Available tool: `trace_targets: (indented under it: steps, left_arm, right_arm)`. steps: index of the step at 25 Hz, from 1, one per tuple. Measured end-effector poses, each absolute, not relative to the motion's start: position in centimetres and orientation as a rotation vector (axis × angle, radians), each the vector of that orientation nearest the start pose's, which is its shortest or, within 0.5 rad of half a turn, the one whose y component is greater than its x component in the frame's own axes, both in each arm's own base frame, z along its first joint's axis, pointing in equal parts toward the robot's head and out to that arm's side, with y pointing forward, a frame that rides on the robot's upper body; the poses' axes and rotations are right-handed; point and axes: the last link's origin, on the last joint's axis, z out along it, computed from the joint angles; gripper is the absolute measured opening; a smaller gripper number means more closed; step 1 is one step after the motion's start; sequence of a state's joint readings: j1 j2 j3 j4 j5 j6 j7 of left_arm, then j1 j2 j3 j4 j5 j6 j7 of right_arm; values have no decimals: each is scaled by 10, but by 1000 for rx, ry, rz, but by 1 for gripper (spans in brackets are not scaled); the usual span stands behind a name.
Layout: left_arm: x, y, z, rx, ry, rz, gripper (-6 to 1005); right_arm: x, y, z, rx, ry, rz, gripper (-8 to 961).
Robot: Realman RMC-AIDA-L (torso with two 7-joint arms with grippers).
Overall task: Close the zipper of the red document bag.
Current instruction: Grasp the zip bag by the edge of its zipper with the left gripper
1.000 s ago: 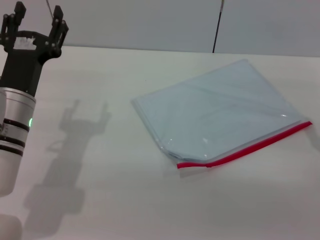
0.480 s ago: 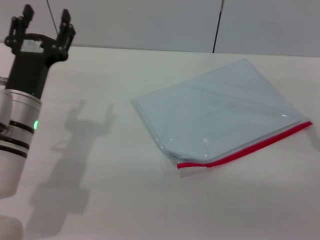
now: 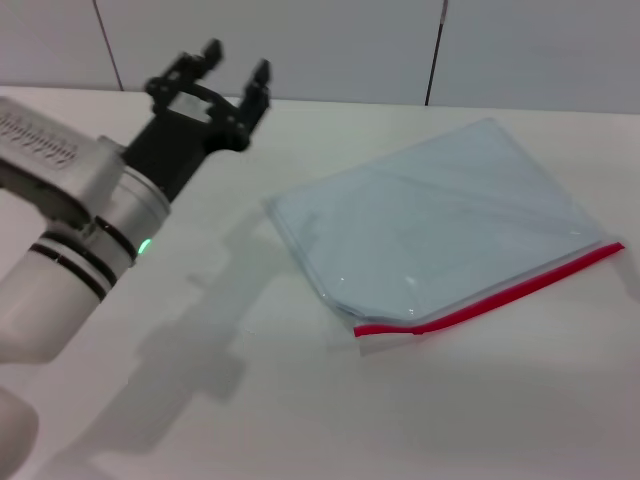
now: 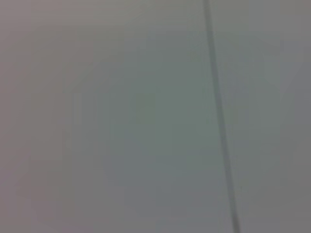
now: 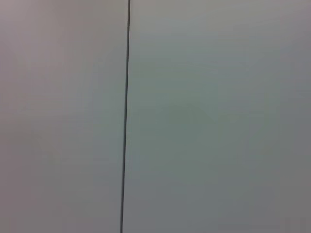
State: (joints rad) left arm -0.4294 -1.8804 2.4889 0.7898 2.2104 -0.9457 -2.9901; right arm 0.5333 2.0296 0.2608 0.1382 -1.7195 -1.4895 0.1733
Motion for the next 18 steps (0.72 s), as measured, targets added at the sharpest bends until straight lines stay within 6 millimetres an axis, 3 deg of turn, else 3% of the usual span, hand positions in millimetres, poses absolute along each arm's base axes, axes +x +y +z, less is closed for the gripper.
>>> trace_targets:
  steps: [4,9,18]
  left_arm:
    - [-208,364,-37,-2014,-323,-725,563]
    - [-186,372,-51,-2183,-323,-525,576]
    - [-141,347,-54,-2277,-197,-396,581]
  right_arm:
    - [284,342,20,-1561,267,958,740]
    - [286,342,22,-1561,261,950,740]
    - [286,342,22,-1560,262,949,739]
